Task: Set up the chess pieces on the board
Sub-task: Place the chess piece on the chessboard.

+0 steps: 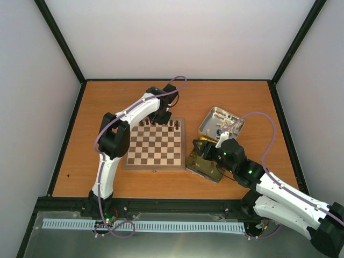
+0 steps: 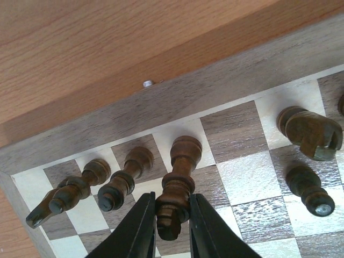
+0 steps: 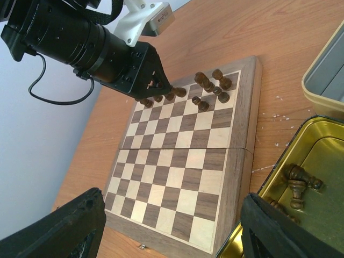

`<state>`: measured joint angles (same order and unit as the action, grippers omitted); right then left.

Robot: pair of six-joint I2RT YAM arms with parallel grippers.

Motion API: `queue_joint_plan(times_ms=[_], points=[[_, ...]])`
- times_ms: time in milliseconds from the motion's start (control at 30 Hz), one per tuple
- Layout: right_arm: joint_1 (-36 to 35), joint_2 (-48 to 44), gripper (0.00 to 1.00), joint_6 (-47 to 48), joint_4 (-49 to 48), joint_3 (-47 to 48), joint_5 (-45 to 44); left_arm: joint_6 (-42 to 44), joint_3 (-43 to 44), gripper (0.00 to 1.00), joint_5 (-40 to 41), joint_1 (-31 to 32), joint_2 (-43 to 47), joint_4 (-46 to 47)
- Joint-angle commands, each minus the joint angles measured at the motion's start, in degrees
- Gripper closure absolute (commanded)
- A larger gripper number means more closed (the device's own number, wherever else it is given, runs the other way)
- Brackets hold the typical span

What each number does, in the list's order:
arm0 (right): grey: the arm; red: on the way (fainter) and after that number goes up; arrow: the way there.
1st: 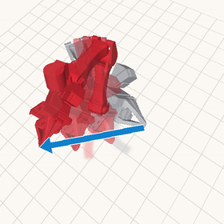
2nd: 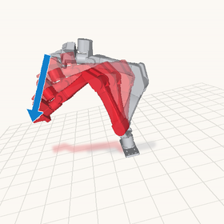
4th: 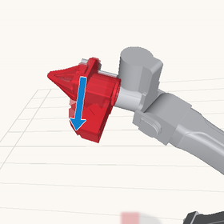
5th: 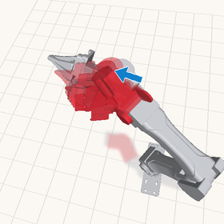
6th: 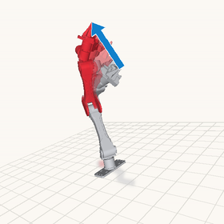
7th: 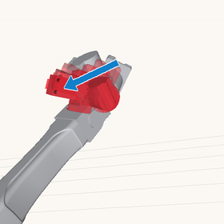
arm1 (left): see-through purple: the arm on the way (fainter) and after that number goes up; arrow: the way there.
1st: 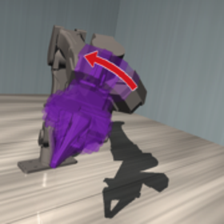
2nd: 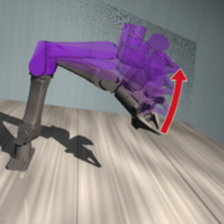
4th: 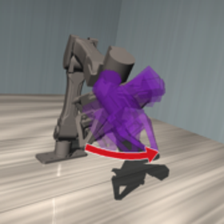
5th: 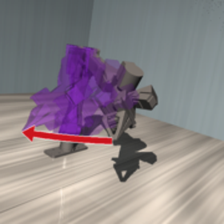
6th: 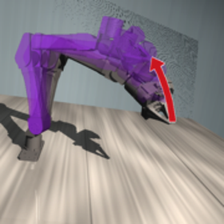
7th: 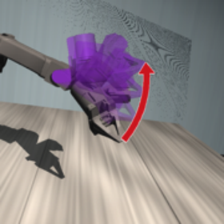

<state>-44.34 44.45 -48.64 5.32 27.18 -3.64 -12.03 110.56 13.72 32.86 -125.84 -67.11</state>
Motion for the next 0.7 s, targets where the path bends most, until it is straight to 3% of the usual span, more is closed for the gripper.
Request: queue_joint_plan(times_ms=[0,233,333,433,667], points=[[0.17,0.11,0.31,0.37,-1.53,-0.88,-0.21,0.94,3.26,0.81,-0.02,0.2,-0.68,-0.89],[0.22,0.11,0.31,0.4,-1.64,-0.98,0.04,1.05,4.76,0.79,-0.06,0.17,-0.07,-1.21],[0.2,0.03,0.31,0.3,-1.63,-1.0,0.03,1.31,4.82,0.86,-0.64,0.18,0.02,-1.18],[0.17,-0.19,0.31,0.35,-1.65,-1.09,0.03,1.07,4.55,0.86,-0.44,0.18,0.07,-1.35],[0.22,-0.46,0.31,0.14,-1.52,-1.33,0.11,1.11,3.89,0.73,-1.13,0.18,1.28,-1.07]])
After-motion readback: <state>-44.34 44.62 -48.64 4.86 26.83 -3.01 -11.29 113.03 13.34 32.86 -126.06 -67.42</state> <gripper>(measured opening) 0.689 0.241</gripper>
